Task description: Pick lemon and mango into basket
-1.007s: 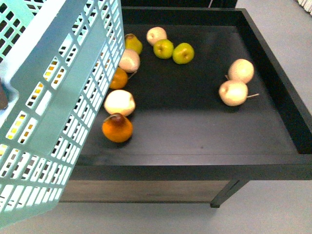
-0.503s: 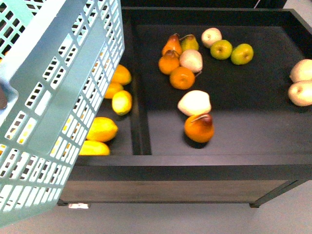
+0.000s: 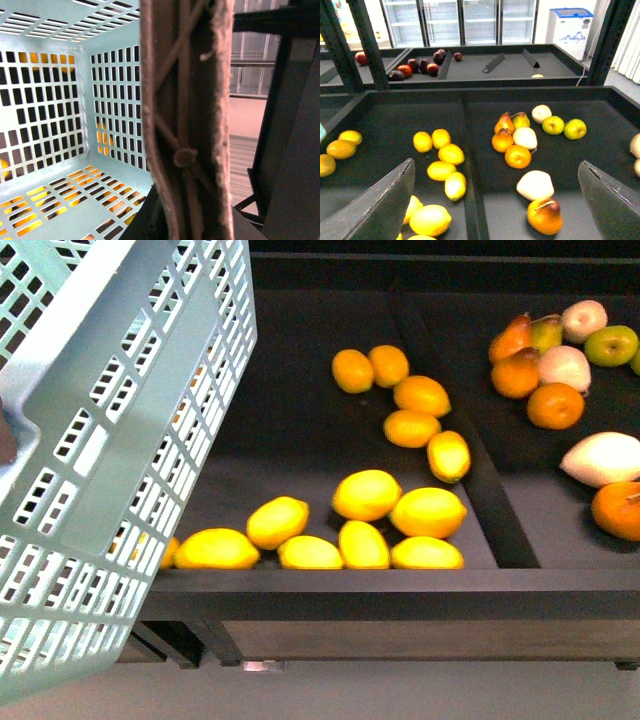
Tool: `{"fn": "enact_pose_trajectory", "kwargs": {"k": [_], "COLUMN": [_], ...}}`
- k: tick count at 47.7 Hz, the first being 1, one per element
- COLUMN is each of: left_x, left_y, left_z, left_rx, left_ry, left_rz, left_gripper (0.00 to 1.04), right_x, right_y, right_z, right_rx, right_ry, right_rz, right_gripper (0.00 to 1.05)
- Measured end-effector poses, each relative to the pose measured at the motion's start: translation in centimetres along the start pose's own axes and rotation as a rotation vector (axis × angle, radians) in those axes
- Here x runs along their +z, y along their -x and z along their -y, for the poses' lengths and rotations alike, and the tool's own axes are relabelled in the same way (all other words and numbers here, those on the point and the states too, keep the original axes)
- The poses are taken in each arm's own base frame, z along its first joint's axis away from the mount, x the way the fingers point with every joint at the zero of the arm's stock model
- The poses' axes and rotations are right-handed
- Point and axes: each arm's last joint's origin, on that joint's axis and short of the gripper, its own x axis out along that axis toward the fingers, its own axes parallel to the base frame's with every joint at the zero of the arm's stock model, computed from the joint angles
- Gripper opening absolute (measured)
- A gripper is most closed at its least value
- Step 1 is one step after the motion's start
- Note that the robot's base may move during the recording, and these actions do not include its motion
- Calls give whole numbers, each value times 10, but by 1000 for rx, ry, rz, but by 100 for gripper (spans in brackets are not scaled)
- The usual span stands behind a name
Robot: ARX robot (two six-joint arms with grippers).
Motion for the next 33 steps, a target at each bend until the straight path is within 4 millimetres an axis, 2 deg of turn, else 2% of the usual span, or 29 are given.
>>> {"fn": "enact_pose_trajectory", "kwargs": {"k": [33], "left_x": [0], "left_y": [0], "left_z": [0], "left_rx": [0], "left_ry": [0], "left_rz": [3], "left_gripper": [5], "right_x": [0], "right_y": [0], "right_z": [0], "right_rx": [3], "right_ry": [0], "right_rz": [0], "right_gripper": [96]}}
